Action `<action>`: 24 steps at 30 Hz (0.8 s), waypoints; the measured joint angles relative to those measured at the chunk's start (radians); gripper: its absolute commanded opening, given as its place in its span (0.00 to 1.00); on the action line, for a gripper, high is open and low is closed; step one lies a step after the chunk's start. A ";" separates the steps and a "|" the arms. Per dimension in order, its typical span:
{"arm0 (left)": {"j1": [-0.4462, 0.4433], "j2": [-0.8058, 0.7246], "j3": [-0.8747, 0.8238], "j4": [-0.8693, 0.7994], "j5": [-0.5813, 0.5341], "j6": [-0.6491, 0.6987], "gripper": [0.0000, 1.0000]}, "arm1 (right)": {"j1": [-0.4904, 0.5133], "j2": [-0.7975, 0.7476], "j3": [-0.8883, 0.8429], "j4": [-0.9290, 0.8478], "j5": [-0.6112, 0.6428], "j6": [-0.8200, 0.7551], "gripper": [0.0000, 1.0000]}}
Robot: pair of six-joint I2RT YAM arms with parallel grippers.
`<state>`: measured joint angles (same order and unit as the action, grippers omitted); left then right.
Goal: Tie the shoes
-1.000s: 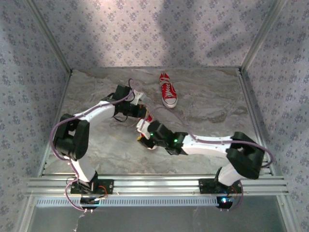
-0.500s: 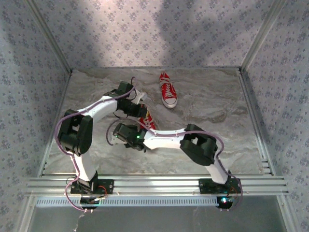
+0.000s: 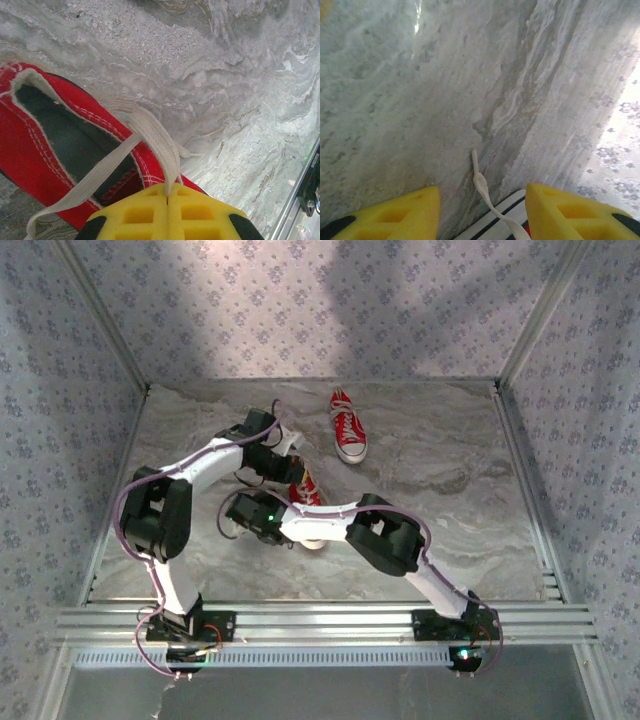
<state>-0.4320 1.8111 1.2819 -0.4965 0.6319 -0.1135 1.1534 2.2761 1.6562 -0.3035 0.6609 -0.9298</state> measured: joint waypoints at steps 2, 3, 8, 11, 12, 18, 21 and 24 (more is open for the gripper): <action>0.000 0.000 0.000 -0.001 0.001 0.000 0.00 | -0.003 0.008 0.017 0.000 0.016 -0.008 0.50; 0.000 0.000 0.000 -0.001 0.001 0.000 0.00 | -0.009 0.016 0.024 0.000 0.022 -0.011 0.50; 0.000 0.000 0.000 -0.002 0.004 0.000 0.00 | -0.022 0.035 0.048 -0.008 0.033 -0.018 0.48; 0.000 0.000 0.000 -0.002 0.004 0.000 0.00 | -0.027 0.044 0.063 -0.016 0.034 -0.021 0.45; 0.000 0.000 0.000 -0.002 0.004 0.000 0.00 | -0.027 0.047 0.069 -0.020 0.036 -0.021 0.42; 0.000 0.000 0.000 -0.002 0.004 0.001 0.00 | -0.041 0.062 0.077 -0.045 0.036 -0.017 0.13; 0.000 0.000 0.000 -0.002 0.004 0.008 0.00 | -0.048 0.069 0.076 -0.064 0.035 -0.015 0.01; 0.000 0.000 0.000 -0.002 0.004 0.008 0.00 | -0.049 0.069 0.076 -0.067 0.035 -0.011 0.00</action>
<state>-0.4320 1.8111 1.2819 -0.4980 0.6361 -0.1051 1.1046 2.3451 1.7325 -0.3702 0.6964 -0.9405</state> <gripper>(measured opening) 0.044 0.056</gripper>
